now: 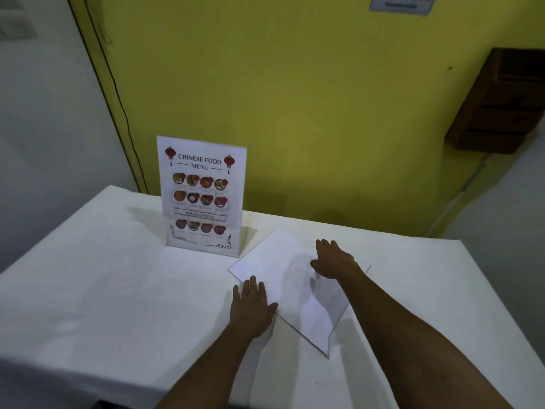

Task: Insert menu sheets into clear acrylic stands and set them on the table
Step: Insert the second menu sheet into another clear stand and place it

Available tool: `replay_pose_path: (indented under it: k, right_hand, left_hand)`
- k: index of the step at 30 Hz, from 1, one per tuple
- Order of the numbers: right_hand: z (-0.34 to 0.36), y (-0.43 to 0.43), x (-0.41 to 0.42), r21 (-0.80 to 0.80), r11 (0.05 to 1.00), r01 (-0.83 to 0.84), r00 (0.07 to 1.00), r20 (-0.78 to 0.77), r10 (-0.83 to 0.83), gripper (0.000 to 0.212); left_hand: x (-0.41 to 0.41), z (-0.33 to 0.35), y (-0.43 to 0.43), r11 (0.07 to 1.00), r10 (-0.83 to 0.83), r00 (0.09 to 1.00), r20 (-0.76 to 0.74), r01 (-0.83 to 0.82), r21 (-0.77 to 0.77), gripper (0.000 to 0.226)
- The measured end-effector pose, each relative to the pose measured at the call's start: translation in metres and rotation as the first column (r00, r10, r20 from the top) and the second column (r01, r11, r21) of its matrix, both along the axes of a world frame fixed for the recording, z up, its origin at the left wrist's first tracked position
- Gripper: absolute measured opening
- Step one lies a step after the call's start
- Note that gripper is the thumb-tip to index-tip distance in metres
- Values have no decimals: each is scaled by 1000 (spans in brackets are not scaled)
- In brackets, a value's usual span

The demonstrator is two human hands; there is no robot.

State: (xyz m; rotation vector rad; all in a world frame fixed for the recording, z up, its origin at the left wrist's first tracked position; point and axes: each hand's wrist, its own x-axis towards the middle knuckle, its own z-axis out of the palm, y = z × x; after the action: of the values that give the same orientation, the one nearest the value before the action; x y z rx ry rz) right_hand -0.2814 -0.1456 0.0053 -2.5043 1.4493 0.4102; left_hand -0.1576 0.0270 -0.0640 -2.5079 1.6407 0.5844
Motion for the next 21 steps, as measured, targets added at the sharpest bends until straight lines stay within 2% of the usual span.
replay_pose_path:
  k: [7,14,18,21]
  right_hand:
    - [-8,0,-8,38,999,12,1000,-26,-11,50]
    - [-15,-7,-9,67,996,54,999,2,-54,50]
    - [-21,-9,-14,130,991,24,999,-39,-19,59]
    - [-20,-21,-18,143,989,-25,999,-42,31,57]
  left_hand:
    - [-2,-4,-1,999,-17,1000,8,17,37,69]
    - [-7,-11,-7,999,9,1000,11,-8,-34,71]
    - [-12,-11,-5,999,43,999,16,-42,-34,71]
    - [-17,-10,-12,995,101,995,16,-101,-1,72]
